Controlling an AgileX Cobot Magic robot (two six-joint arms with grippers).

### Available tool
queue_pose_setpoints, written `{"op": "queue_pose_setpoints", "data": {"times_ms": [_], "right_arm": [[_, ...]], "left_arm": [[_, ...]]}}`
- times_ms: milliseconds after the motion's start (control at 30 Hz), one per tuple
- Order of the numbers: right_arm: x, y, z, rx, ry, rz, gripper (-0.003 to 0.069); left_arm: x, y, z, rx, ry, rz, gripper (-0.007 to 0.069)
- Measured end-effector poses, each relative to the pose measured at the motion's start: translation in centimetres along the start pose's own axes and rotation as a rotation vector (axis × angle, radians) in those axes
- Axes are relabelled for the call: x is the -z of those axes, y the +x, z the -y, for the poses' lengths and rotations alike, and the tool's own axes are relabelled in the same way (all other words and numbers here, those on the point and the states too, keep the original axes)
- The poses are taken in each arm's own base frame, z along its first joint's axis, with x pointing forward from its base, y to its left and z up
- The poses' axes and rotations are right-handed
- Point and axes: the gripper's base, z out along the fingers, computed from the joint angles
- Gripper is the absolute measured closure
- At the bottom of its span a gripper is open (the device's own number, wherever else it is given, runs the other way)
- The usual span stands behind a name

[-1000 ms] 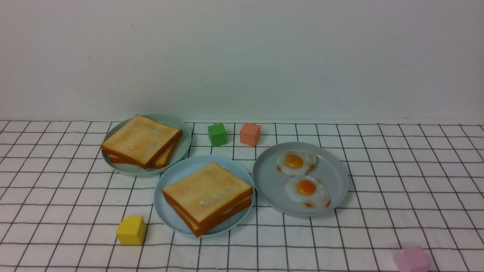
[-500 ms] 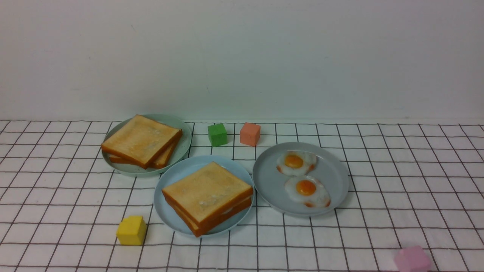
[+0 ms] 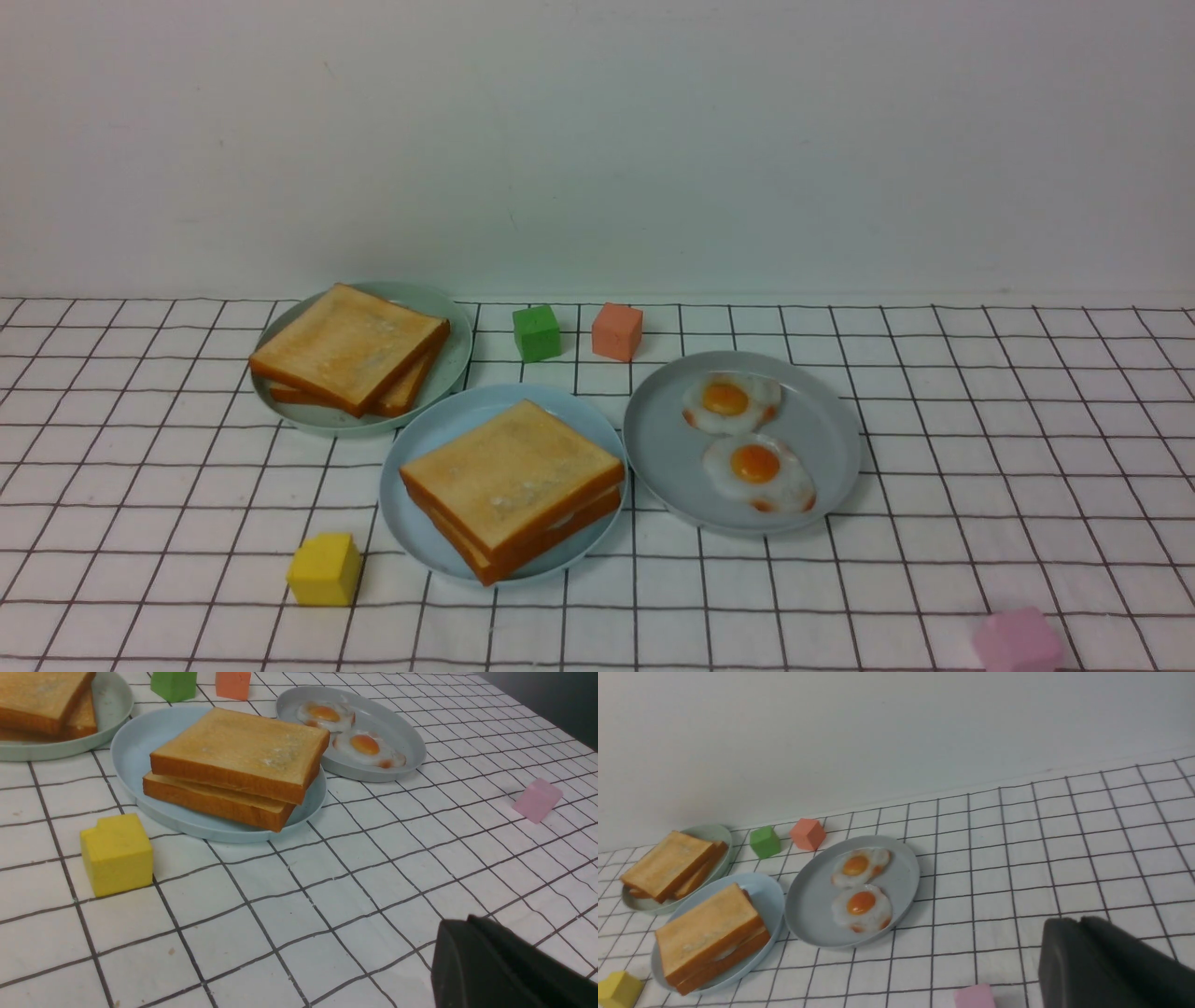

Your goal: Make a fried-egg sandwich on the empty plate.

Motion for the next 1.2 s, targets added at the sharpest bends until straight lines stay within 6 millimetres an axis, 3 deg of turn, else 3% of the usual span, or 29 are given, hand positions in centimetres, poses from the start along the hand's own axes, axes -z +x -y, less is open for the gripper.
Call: {"op": "queue_pose_setpoints", "data": {"times_ms": [133,233,367,467,767,1200], "right_arm": [[0.1,0.0,0.1,-0.032,0.051,0.014,0.0617],[-0.3,0.9,0.2,-0.03,0.093,0.033,0.0664],[-2.4,4.3,0.8,0.035,0.145,-0.022,0.0671],[-4.7,8.7,1.7,0.103,0.151,-0.041,0.0671],[-7.8,15.6,3.6,0.151,0.144,0.035,0.0671],[-7.9,15.8,3.6,0.115,0.135,0.03,0.0668]], "left_arm": [[0.0,0.0,0.0,0.0,0.0,0.0,0.0637],[0.0,0.0,0.0,0.0,0.0,0.0,0.0636],[0.0,0.0,0.0,0.0,0.0,0.0,0.0634],[0.0,0.0,0.0,0.0,0.0,0.0,0.0631],[0.0,0.0,0.0,0.0,0.0,-0.001,0.0622],[0.0,0.1,0.0,0.001,-0.001,-0.006,0.0606]]}}
